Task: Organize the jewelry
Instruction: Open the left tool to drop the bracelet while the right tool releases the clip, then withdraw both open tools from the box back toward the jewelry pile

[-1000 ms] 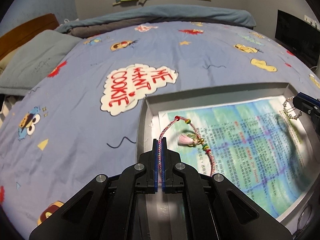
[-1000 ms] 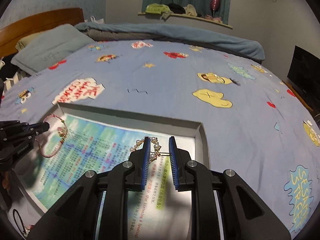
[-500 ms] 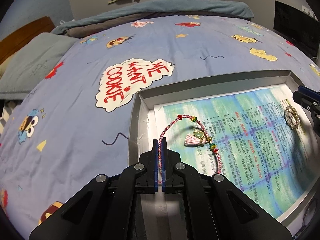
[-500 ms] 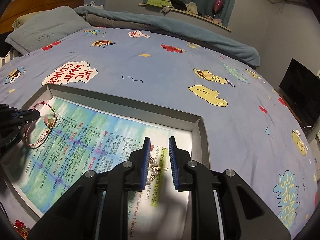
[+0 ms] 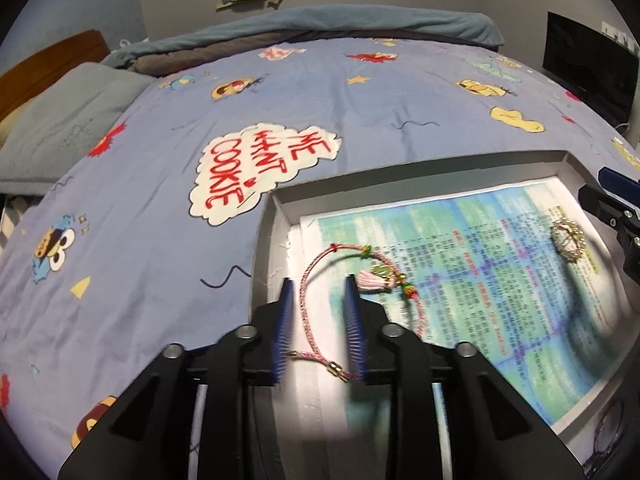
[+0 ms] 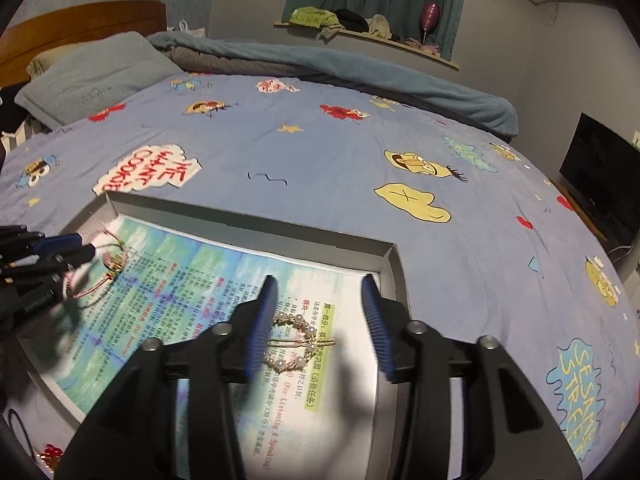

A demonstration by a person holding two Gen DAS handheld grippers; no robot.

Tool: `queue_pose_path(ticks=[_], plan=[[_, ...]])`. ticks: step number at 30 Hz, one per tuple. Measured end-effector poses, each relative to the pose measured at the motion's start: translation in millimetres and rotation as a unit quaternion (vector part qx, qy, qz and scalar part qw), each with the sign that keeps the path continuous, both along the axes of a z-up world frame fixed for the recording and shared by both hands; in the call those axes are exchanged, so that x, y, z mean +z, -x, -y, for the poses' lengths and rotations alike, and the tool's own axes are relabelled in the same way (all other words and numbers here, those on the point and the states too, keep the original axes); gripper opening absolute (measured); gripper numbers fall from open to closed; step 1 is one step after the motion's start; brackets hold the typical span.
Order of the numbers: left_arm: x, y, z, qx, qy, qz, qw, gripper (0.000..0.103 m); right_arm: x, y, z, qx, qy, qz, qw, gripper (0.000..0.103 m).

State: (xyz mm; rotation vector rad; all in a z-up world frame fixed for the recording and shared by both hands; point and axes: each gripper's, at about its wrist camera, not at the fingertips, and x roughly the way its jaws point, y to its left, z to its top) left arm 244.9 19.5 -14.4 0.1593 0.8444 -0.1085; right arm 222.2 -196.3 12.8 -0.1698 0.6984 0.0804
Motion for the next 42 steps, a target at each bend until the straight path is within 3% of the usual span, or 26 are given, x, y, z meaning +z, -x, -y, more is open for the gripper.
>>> queue_pose_path(ticks=[1,2,5,9,14,23,32,36,42], plan=[[3.4,3.6,1.7,0.001,-0.006,0.009,0.9999,0.053,3.0,2.4,1.5,0.000,-0.007,0.004,1.000,0.064],[6.6,6.5,2.7,-0.006,0.000,0.014,0.9999,0.063,5.1,4.0,2.5,0.000,-0.010,0.006,1.000,0.067],[17.7,16.4,4.6,0.001,-0.009,0.037,0.9993,0.077,15.3,12.2,6.3,-0.001,-0.018,0.018,1.000,0.071],[29.7,25.7,-6.7,0.011,0.004,0.049,0.9987,0.079,32.3,25.6,15.3,-0.002,-0.041,0.035,0.999,0.082],[44.2,36.5,-21.3,0.035,0.024,0.061,0.9972,0.092,50.0,42.0,20.1,0.002,-0.049,0.054,0.997,0.097],[71.7,77.6,-19.9,0.026,0.040,0.074,0.9961,0.095,78.5,85.5,33.3,0.005,-0.075,0.071,0.995,0.097],[105.3,126.7,-20.7,0.014,0.031,0.091,0.9952,0.096,97.9,133.4,50.0,0.007,-0.091,0.068,0.993,0.097],[105.6,148.9,-21.9,0.006,0.015,0.089,0.9959,0.096,96.2,152.2,50.6,0.011,-0.077,0.060,0.995,0.097],[92.9,178.2,-29.5,0.000,0.020,0.075,0.9970,0.096,84.5,180.2,52.8,0.019,-0.072,0.049,0.996,0.097]])
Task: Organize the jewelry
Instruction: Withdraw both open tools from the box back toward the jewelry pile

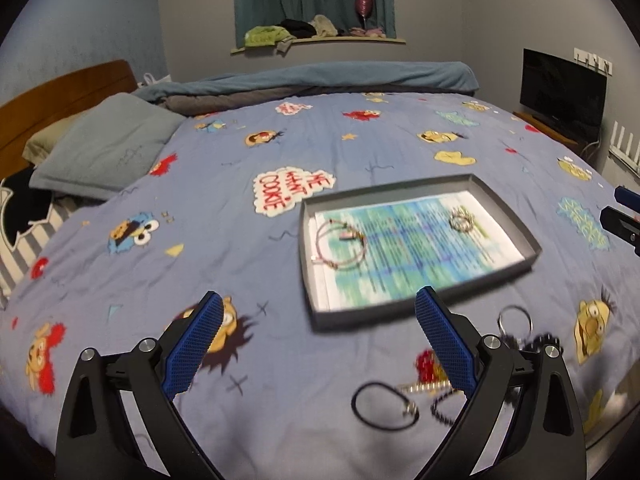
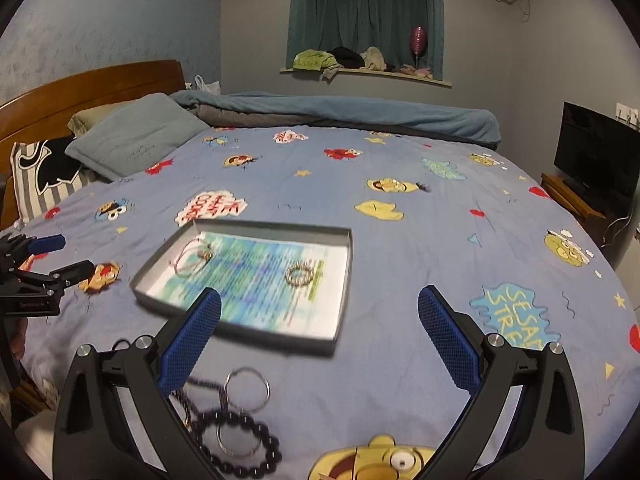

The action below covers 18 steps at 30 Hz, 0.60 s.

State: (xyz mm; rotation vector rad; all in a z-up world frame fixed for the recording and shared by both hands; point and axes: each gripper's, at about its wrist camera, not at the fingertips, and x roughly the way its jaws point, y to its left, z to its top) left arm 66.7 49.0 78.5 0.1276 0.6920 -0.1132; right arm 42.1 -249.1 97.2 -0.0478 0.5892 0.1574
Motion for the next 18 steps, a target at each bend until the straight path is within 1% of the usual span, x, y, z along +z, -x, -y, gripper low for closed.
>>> queue_pose_path(ticks=[4,10,16,18], plan=[[-7.0,20.8,-2.3,0.002,-0.001,0.005,1.0000,0.096,-8.7,15.3,-2.4,0.004,-0.001,-0.007,1.000,0.097],[-23.0,39.0,1.5,0.004,-0.007,0.012,0.9999,0.096,-25.0,40.8,-8.2,0.006,0.006,0.002,1.000,0.097],[-50.2,52.4,2.5,0.012,0.005,0.016,0.9998,0.096,-51.6,57.9,-10.9,-0.008,0.012,0.003,1.000,0.097],[-57.7,54.9,2.5,0.016,0.003,0.016,0.9997,0.096,-58.8,61.6,-10.5,-0.013,0.013,0.003,1.000,0.097]])
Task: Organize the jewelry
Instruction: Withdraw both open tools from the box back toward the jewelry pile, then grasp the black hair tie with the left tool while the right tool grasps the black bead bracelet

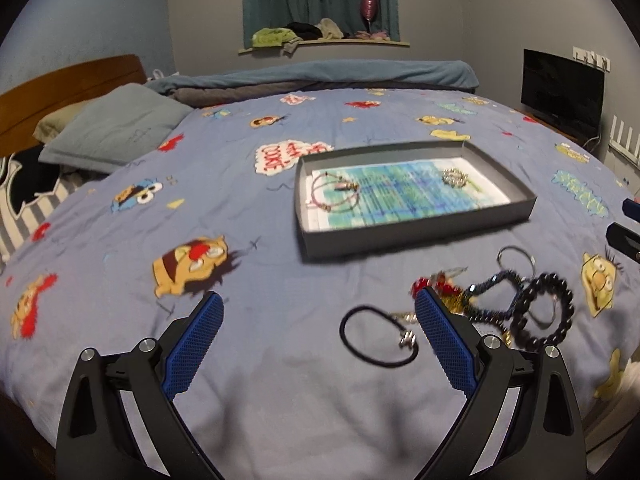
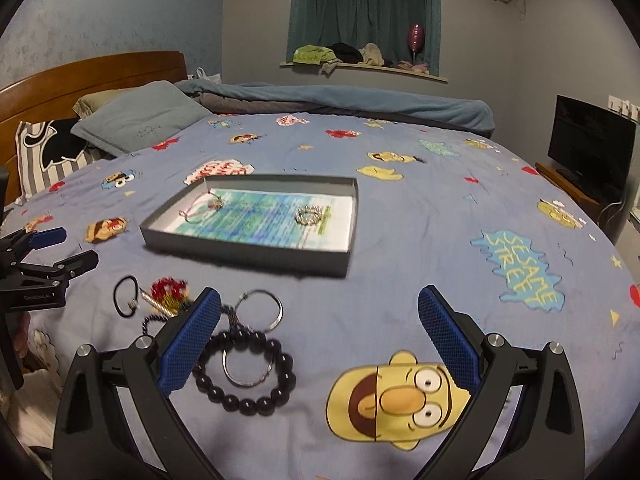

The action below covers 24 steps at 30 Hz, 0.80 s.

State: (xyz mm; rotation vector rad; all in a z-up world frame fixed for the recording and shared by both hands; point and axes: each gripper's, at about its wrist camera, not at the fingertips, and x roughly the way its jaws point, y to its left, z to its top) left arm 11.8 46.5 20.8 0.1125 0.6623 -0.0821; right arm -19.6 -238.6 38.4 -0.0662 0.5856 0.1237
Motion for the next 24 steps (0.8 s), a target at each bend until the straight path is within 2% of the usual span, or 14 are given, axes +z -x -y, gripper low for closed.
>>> queue_pose_path(ticks=[6,11,16,21,23,24], plan=[[-22.5,2.4,2.0,-0.002,0.002,-0.005,1.0000,0.096,-19.3,3.8,4.3,-0.012,-0.004,-0.005,1.000,0.097],[-35.9,3.5,7.1,-0.014,-0.012,0.004,0.9998,0.096,-34.8,4.9,5.3,-0.016,0.002,-0.005,1.000,0.097],[-44.6,-0.6,6.3,-0.019,-0.012,-0.003,0.9997,0.096,-52.3,0.8,0.3,0.001,0.010,-0.035,0.999,0.097],[-52.7,-6.0,7.2,-0.026,-0.015,-0.006,0.9995,0.091,-57.4,0.6,-5.5,0.021,0.018,-0.040,0.999,0.097],[-54.7,-7.3,8.0,-0.031,-0.011,-0.008,0.9994,0.080,-59.1,0.3,-5.6,0.027,0.017,-0.044,0.999,0.097],[-55.3,-8.2,8.1,-0.032,-0.011,-0.009,0.9994,0.078,-59.4,0.5,-5.0,0.030,0.014,-0.047,0.998,0.096]])
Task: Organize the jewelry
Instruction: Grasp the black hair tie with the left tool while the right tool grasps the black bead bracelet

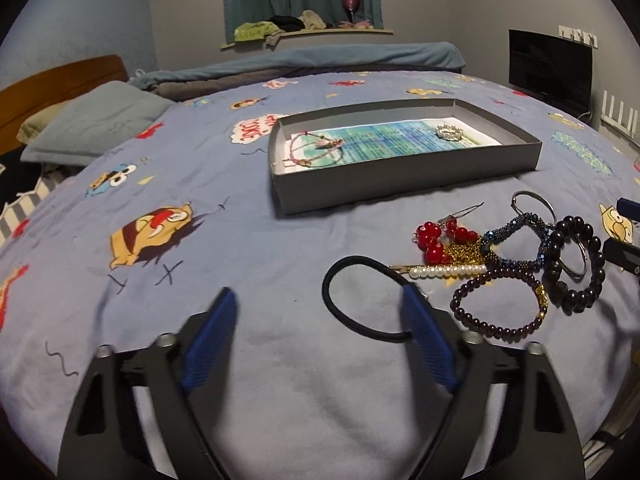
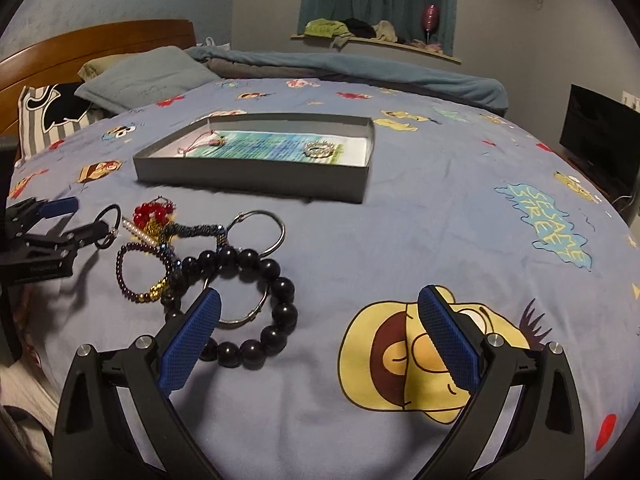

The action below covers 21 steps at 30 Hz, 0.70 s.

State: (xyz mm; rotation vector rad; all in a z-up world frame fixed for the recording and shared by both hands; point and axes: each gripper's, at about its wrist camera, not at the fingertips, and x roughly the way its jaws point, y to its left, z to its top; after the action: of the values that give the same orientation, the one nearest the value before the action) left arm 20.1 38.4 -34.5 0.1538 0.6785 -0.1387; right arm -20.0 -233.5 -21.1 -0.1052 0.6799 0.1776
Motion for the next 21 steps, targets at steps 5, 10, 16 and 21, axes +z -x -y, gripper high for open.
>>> queue_pose_path(ticks=[5,10,16,21], plan=[[-1.3,-2.0,-2.1,0.000,0.007,0.002,1.0000,0.069,-0.4,1.3,-0.3,0.009,0.002,-0.002,1.000,0.081],[-0.1,-3.4,-9.3,0.006,0.021,0.007,0.9997,0.056,-2.8,0.5,1.3,0.014,0.001,-0.011,1.000,0.063],[-0.8,-4.1,-4.6,0.004,0.009,0.009,0.9999,0.044,-8.0,-3.1,-0.5,0.028,-0.008,-0.034,0.999,0.039],[-1.1,-2.9,-0.5,-0.008,0.003,0.010,0.9999,0.029,-11.1,-5.0,-4.0,0.038,-0.012,-0.041,0.998,0.028]])
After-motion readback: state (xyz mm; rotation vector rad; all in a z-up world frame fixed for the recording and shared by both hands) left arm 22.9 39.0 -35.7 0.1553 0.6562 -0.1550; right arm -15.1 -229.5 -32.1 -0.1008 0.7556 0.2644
